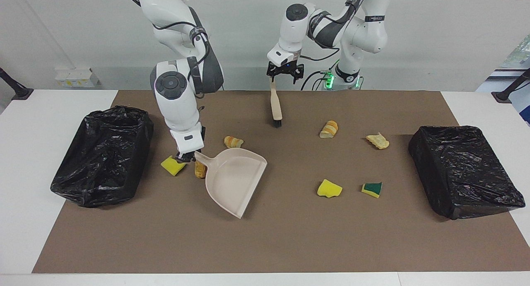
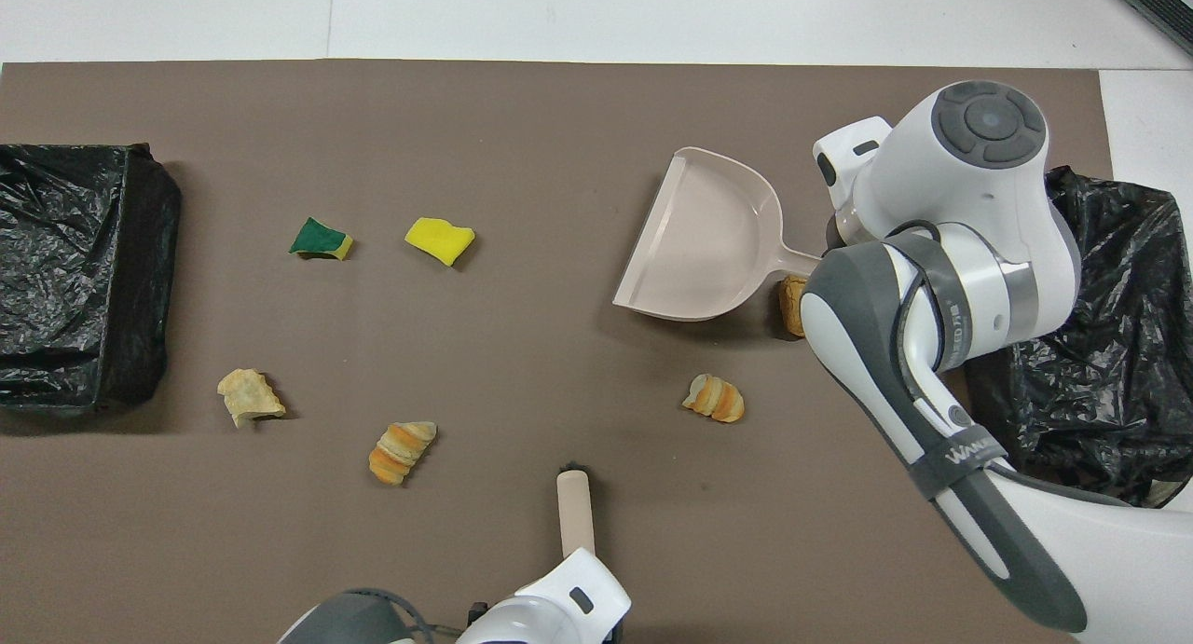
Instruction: Sweep and dump trash in bin
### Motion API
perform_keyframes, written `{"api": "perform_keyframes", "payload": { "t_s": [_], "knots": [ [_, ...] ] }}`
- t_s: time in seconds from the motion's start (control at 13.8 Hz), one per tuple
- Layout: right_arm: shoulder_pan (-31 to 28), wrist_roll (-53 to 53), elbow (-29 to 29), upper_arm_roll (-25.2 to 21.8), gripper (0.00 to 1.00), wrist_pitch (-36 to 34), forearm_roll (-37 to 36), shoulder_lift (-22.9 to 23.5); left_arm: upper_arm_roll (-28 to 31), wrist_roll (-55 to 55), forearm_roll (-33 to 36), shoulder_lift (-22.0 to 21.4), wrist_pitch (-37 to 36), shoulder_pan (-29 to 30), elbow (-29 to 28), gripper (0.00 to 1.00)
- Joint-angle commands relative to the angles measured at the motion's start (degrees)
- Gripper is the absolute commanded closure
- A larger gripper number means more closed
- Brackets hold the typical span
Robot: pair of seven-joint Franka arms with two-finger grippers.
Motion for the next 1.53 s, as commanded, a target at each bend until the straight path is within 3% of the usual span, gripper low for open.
{"api": "perform_keyframes", "payload": {
  "t_s": [0.0, 0.22, 0.44, 0.58, 0.73, 0.8, 1.09, 1.31, 1.45],
  "knots": [
    [-0.2, -3.3, -8.5, 0.8, 1.00, 4.4, -4.7, -5.1, 0.9, -3.0, -0.8, 4.3, 2.8, -3.7, -0.1, 0.00],
    [0.2, -6.2, -9.7, 0.9, 1.00, 4.7, -5.1, -5.3, 0.9, -6.5, -0.8, 6.2, 5.2, -6.7, -0.1, 0.09],
    [0.4, -9.5, -10.7, 0.9, 1.00, 4.8, -4.4, -5.5, 0.9, -7.6, -0.8, 6.9, 5.2, -8.3, -0.4, 0.24],
    [3.1, -9.5, -10.9, 0.7, 1.00, 4.6, -5.6, -5.7, 0.9, -7.6, -0.8, 8.5, 6.0, -9.0, -0.4, 0.52],
    [3.2, -9.5, -10.9, 0.8, 1.00, 4.9, -6.0, -5.6, 1.1, -8.0, -0.8, 8.9, 4.8, -8.8, 0.0, 0.89],
    [3.3, -9.5, -10.9, 0.8, 1.00, 5.1, -6.0, -5.6, 1.2, -7.8, -0.8, 8.8, 4.3, -8.1, 0.1, 1.00],
    [4.6, -9.2, -10.8, 0.8, 1.00, 7.1, -6.0, -5.5, 1.5, -6.2, 0.1, 7.7, -0.7, -3.6, 2.8, 1.00],
    [6.5, -9.1, -10.3, 0.9, 1.00, 7.5, -5.5, -4.8, 1.5, -0.8, 5.1, 7.5, -7.4, 3.3, 6.7, 1.00],
    [8.3, -8.4, -10.2, 0.9, 1.00, 7.4, -5.1, -4.7, 1.5, 7.9, 7.3, 7.3, -7.7, 11.1, 8.1, 1.00]
  ]
}}
